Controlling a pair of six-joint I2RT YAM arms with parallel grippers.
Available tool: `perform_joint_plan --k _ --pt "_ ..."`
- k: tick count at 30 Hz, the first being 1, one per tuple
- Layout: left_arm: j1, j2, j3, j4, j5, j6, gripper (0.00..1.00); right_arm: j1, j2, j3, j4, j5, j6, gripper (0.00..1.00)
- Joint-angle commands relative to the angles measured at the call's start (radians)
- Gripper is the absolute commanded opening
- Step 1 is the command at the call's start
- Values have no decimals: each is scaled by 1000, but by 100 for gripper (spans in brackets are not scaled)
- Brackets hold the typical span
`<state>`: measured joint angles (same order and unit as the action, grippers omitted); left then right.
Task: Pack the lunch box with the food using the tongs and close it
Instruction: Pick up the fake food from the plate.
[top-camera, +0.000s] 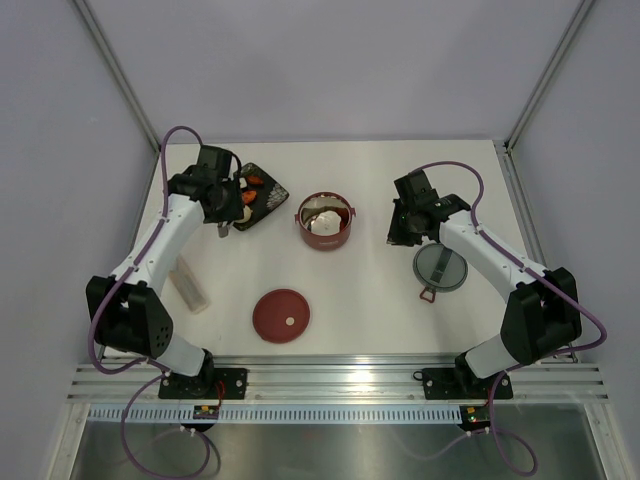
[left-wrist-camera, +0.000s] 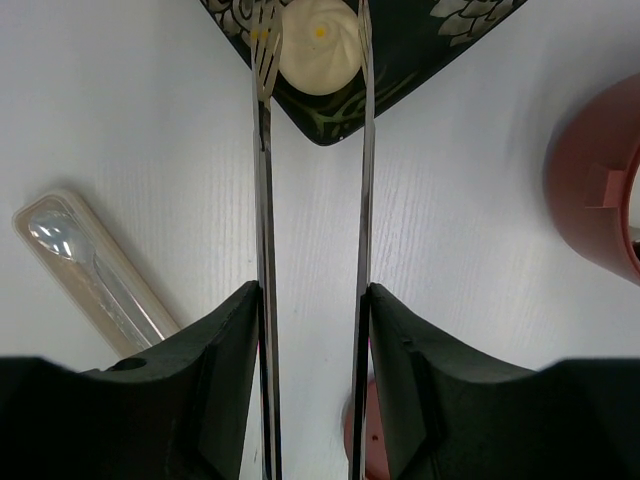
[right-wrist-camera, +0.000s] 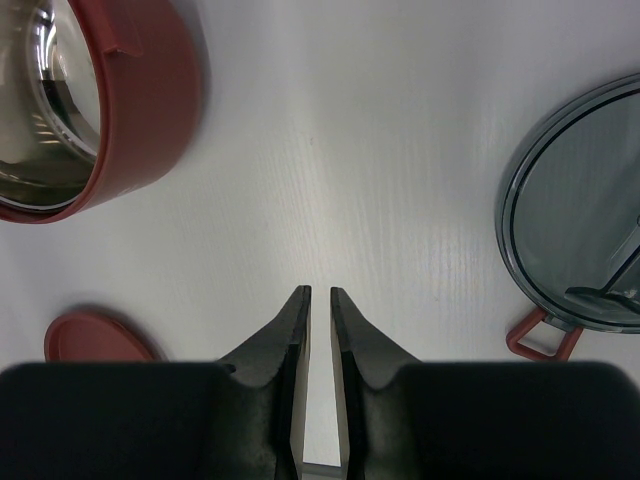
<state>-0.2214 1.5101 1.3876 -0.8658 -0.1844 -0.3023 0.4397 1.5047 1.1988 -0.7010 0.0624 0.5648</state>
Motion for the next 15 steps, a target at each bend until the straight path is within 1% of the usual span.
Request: perform_joint_plan --k 1,3,15 --pt "-6 -8 -9 42 -33 14 48 8 3 30 3 11 -5 20" --pt "-6 -8 -12 44 -35 14 50 8 3 30 3 13 -5 20" --pt "-7 9 -36 57 -27 11 52 8 0 36 1 8 -5 20"
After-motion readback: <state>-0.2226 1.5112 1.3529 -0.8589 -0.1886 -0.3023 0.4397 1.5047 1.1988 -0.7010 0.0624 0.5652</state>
